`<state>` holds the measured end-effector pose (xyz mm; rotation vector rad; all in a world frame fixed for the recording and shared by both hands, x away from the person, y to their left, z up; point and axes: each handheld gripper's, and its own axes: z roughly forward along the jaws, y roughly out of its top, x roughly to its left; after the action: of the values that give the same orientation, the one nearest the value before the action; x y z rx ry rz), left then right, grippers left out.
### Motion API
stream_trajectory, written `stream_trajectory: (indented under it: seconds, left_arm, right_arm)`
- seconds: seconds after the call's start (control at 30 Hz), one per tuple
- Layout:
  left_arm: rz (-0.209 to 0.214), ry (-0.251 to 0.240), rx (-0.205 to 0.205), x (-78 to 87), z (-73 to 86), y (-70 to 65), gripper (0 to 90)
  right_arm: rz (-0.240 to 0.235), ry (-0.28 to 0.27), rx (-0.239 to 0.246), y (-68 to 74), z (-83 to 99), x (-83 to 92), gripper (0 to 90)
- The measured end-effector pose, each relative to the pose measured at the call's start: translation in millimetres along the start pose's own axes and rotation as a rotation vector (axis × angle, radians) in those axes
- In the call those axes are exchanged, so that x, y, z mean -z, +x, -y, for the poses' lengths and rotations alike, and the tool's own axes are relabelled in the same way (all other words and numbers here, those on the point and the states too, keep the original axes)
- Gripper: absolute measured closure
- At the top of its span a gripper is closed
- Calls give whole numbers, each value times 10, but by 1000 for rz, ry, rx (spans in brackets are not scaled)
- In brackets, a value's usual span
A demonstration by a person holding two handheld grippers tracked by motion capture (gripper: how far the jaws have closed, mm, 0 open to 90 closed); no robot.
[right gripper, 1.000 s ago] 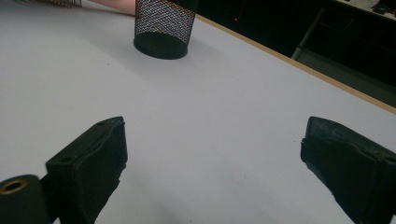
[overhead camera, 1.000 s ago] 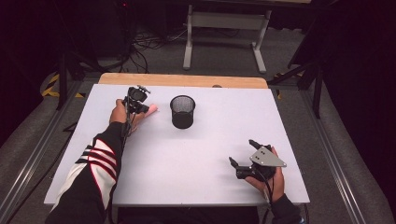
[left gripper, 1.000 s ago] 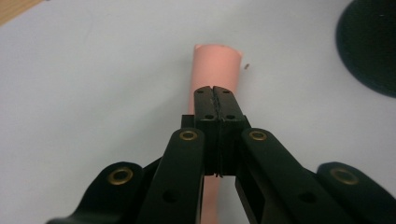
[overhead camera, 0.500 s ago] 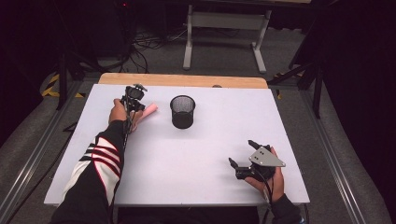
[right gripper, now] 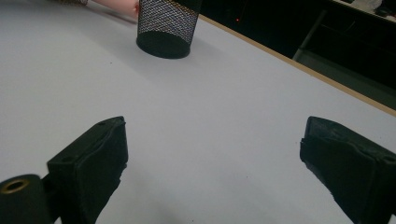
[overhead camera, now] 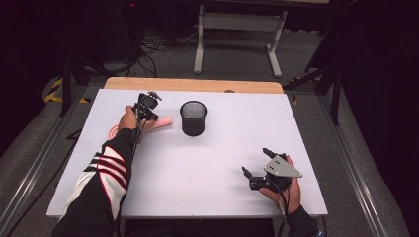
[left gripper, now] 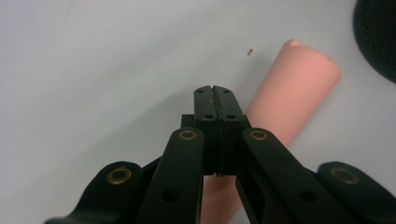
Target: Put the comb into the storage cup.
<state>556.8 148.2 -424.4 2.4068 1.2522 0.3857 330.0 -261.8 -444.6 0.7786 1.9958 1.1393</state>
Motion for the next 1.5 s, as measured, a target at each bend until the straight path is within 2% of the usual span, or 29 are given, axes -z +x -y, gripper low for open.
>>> stream_trajectory:
  seconds: [0.43, 0.63, 0.8, 1.17, 1.37, 1.5]
  left_arm:
    - [66, -7, -112, 88, 173, -257, 895]
    - [103, -30, -138, 152, 273, -299, 895]
    - [112, -27, -166, 199, 364, -323, 894]
    - [135, -32, -192, 355, 628, -254, 891]
    - [151, -45, -184, 462, 860, -186, 886]
    - [140, -44, -175, 497, 992, -112, 881]
  right_arm:
    - [-2, 1, 0, 10, -3, -5, 81]
    - [-2, 2, 3, 15, -5, -6, 82]
    - [-3, 2, -1, 13, -3, -5, 82]
    - [-5, 4, 6, 21, -4, -5, 82]
    - [-6, 6, 8, 25, -4, -10, 82]
    - [-9, 10, 9, 29, -4, -17, 82]
